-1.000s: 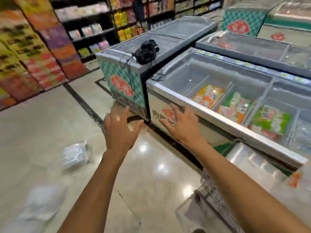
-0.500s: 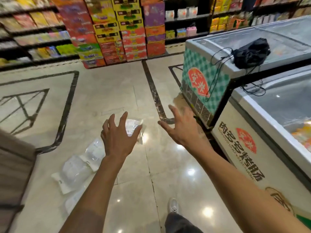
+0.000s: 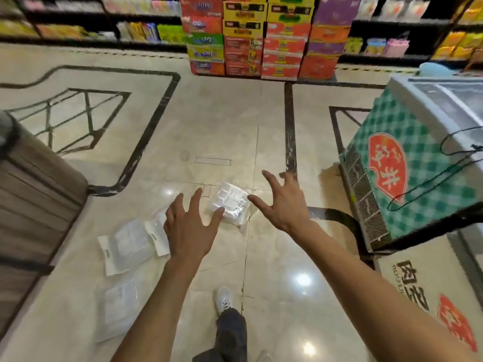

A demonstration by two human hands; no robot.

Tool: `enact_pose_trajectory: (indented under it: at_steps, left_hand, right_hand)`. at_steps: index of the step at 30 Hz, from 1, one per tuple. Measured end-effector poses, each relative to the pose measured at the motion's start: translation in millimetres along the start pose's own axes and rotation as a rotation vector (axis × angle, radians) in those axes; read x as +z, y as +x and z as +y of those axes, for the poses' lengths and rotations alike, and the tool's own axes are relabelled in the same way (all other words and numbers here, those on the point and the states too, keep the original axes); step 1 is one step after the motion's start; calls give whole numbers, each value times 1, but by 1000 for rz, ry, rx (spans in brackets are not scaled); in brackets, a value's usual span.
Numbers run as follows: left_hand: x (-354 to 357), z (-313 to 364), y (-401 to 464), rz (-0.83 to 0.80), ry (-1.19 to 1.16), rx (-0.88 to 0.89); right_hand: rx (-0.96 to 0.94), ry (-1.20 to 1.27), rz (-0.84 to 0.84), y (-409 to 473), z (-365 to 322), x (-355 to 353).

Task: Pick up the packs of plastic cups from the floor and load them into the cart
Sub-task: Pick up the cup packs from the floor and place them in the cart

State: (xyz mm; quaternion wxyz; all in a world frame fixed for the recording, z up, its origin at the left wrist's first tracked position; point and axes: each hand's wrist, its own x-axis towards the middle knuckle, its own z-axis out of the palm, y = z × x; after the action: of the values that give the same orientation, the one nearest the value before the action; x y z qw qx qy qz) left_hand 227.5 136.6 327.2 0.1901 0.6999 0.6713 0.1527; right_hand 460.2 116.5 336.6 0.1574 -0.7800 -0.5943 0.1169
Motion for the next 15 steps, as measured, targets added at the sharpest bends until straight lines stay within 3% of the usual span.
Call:
enact_pose_trajectory:
  at_steps: [15]
  left_hand:
    - [127, 4, 282, -139, -39, -193]
  right_hand:
    - [-59, -40, -207, 303, 23, 121]
